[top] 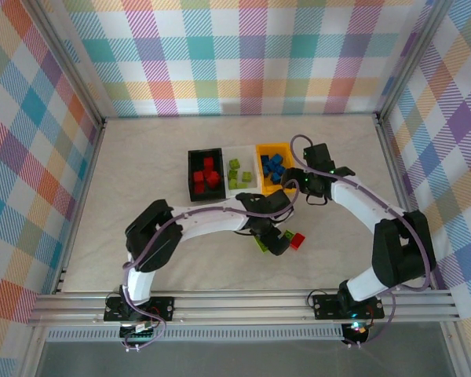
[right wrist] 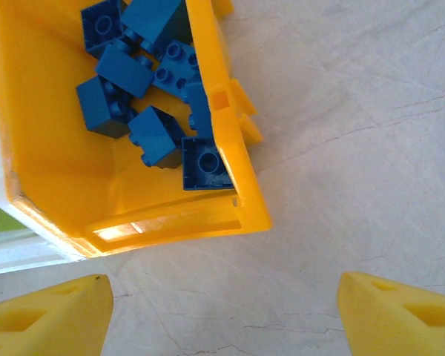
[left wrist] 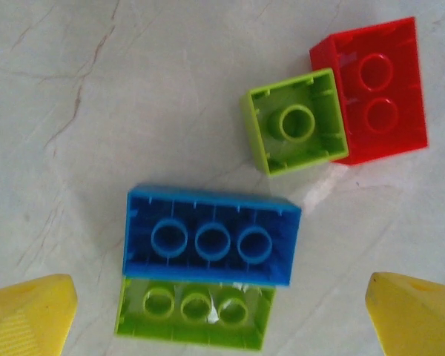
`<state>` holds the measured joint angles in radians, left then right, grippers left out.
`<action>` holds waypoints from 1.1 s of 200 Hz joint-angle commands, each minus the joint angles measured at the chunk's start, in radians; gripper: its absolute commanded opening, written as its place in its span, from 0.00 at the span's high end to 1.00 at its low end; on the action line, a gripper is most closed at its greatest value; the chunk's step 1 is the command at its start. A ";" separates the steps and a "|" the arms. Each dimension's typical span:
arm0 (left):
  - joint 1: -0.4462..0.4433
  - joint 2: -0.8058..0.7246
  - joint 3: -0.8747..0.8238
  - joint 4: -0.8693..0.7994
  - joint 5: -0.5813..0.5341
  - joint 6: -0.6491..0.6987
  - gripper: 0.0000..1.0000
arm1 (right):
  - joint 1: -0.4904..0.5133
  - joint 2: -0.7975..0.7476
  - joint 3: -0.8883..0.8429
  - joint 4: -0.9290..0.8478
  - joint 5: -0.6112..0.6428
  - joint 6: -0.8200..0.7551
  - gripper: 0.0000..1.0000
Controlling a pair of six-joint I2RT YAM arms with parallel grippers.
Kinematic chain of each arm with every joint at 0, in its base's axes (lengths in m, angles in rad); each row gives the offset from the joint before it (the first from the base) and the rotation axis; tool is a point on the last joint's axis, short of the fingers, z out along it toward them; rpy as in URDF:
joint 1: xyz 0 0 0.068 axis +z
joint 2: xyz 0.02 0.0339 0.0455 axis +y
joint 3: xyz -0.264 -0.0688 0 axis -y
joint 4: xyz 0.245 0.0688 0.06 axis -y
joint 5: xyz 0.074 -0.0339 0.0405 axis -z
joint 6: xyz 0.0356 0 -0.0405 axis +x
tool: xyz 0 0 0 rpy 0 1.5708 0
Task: Sort the legos into containers by color
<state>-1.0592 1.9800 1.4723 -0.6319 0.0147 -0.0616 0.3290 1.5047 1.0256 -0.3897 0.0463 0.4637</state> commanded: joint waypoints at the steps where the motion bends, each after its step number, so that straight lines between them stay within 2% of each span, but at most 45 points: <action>1: -0.008 0.058 0.055 -0.072 -0.042 0.059 0.00 | -0.009 -0.043 -0.010 0.045 -0.027 0.010 0.21; 24: -0.008 0.081 0.063 -0.057 -0.061 0.065 0.00 | -0.022 -0.054 -0.018 0.049 -0.033 0.009 0.20; 62: -0.009 0.124 0.088 -0.066 -0.052 0.078 0.09 | -0.042 -0.066 -0.025 0.058 -0.040 0.011 0.21; 128: -0.012 0.093 0.057 -0.016 -0.053 0.084 0.38 | -0.059 -0.074 -0.025 0.059 -0.042 0.014 0.20; 180: -0.008 0.017 0.038 0.001 -0.138 0.067 0.43 | -0.066 -0.090 -0.040 0.060 -0.035 0.021 0.20; 220: 0.061 -0.062 0.030 0.049 -0.175 0.022 0.45 | -0.072 -0.121 -0.071 0.067 -0.037 0.035 0.20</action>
<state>-1.0409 2.0048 1.5101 -0.6323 -0.1154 -0.0021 0.2668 1.4162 0.9730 -0.3431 0.0174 0.4793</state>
